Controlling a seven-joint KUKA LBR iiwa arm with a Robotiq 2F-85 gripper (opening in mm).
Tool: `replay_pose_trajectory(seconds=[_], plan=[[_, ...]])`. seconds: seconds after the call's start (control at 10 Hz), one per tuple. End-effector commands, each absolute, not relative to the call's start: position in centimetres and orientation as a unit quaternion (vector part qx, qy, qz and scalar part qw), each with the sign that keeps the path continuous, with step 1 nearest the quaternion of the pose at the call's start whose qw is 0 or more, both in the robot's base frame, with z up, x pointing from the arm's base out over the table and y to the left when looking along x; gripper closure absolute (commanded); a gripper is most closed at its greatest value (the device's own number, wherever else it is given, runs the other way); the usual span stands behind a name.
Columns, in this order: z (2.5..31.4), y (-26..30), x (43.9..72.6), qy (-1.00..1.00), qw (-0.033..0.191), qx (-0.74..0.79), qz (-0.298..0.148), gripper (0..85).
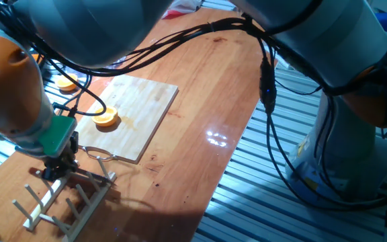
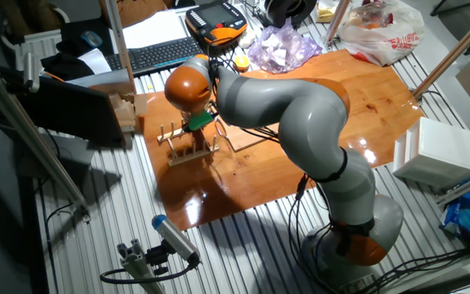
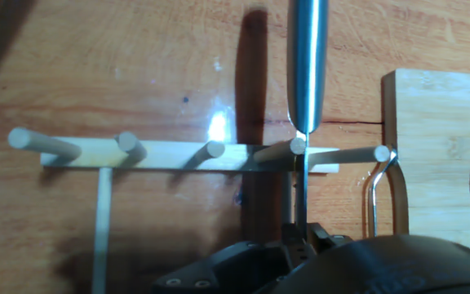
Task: Chop the orange
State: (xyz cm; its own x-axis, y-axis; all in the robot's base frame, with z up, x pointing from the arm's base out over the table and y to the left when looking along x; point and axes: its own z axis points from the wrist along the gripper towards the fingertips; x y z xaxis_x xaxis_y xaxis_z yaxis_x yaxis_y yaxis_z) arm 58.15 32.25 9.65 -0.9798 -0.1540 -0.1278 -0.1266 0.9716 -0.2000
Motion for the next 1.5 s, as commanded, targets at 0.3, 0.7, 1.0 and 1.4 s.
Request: replay_pose_trajectory(seconds=[0.3,0.7,1.0,1.4], plan=[[9.6,32.1,58.1,0.990,0.060,-0.061,-0.113,85.0],[11.1,32.6,58.7,0.997,0.014,-0.048,-0.051,85.0],[14.2,33.0,59.4,0.998,0.001,-0.056,-0.008,85.0],[17.7,33.1,58.2,0.998,0.010,-0.056,0.001,85.0]])
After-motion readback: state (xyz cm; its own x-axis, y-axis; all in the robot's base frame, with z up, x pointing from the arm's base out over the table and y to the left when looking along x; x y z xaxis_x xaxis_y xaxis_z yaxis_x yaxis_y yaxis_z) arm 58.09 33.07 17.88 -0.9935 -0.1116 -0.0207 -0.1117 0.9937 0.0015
